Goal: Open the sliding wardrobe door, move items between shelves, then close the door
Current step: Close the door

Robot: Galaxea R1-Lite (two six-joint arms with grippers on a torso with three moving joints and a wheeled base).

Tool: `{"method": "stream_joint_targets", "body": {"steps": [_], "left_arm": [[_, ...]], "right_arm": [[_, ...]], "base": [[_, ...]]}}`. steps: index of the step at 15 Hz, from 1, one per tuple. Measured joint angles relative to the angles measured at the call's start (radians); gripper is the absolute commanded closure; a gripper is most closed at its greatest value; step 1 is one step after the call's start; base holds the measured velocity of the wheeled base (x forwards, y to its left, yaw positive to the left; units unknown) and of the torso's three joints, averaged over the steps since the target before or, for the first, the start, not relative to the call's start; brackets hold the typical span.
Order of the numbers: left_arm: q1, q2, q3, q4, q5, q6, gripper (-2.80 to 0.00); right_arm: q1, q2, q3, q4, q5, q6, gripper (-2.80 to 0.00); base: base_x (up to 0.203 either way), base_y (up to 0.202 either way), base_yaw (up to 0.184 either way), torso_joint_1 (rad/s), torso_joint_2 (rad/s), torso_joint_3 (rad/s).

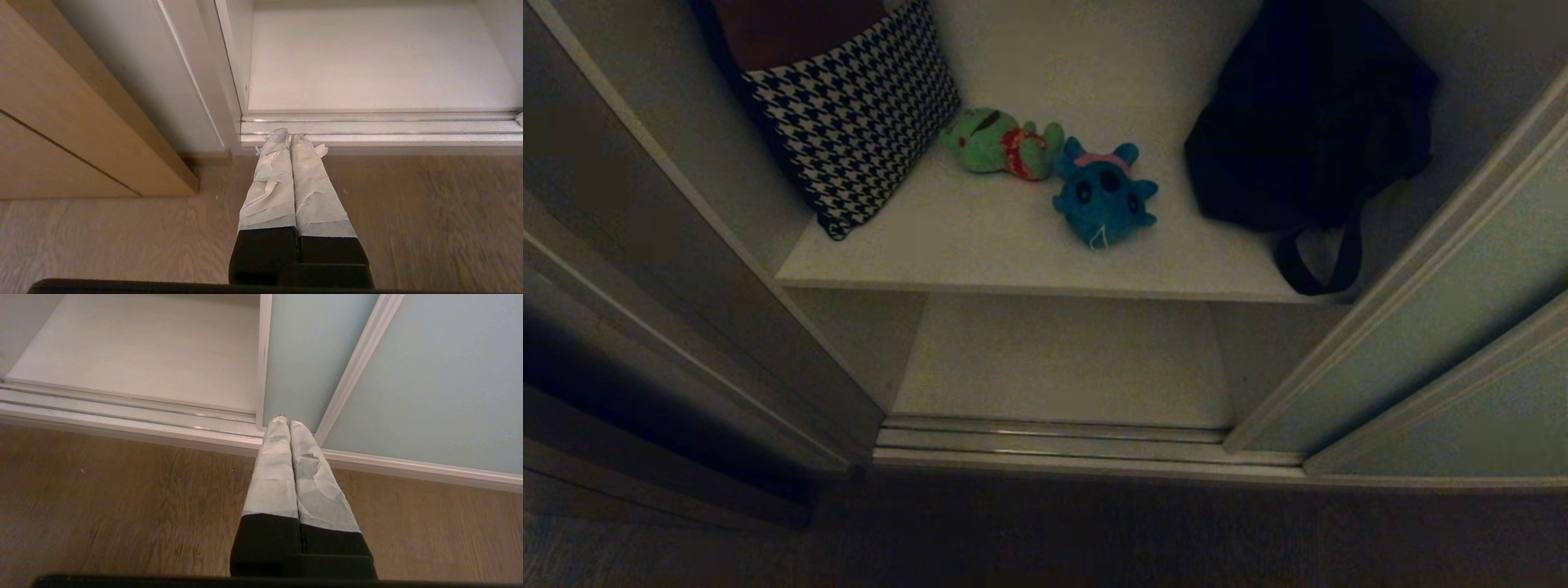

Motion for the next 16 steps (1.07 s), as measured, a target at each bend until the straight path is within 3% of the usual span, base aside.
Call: {"method": "stream_joint_targets", "body": {"steps": [16], "left_arm": [[0.000,0.001,0.004,0.005,0.013,0.005,0.00]], "right_arm": [[0.000,0.000,0.000,0.000,0.000,0.000,0.00]], "base": [[0.000,0.000,0.000,0.000,0.00,0.000]]}}
